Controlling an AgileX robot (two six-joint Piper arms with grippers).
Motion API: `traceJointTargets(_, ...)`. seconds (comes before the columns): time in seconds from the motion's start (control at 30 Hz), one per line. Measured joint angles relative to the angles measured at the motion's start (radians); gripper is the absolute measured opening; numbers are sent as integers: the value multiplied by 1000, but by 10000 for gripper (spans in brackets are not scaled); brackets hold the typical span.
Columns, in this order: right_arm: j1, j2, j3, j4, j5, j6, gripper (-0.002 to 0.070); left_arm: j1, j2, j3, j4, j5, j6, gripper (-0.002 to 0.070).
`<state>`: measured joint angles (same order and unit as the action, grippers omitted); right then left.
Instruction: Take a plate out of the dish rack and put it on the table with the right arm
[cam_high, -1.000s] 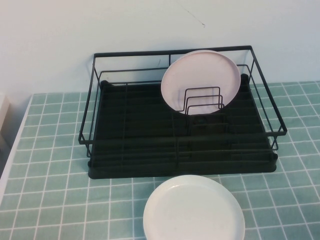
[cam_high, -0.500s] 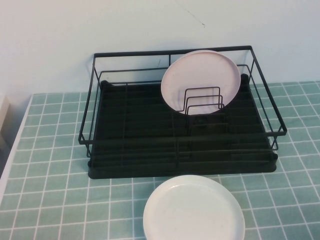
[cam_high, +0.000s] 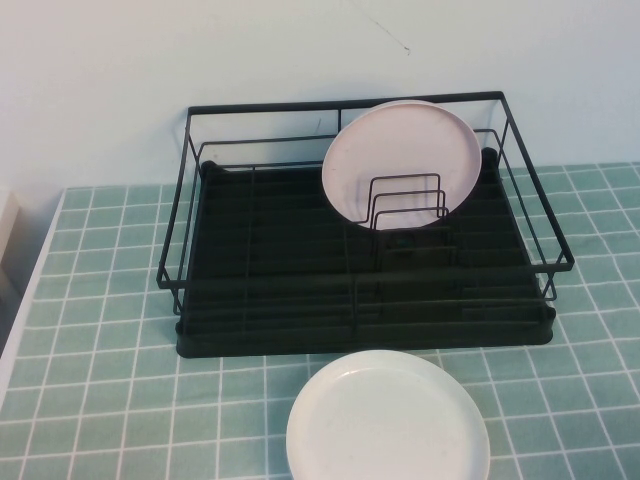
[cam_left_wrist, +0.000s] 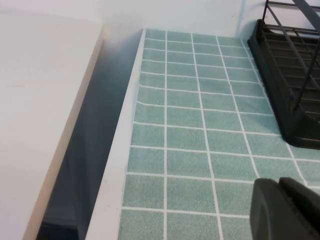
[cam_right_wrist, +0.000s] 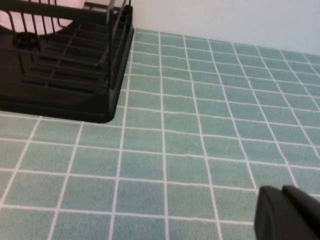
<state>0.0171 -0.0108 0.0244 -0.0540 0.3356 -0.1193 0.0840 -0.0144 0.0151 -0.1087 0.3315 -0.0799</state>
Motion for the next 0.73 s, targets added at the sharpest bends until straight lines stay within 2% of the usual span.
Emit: traceJointTargets(0.73, 0, 0, -1, -2, 2, 0, -1, 0, 0, 0, -38, 2, 0, -3)
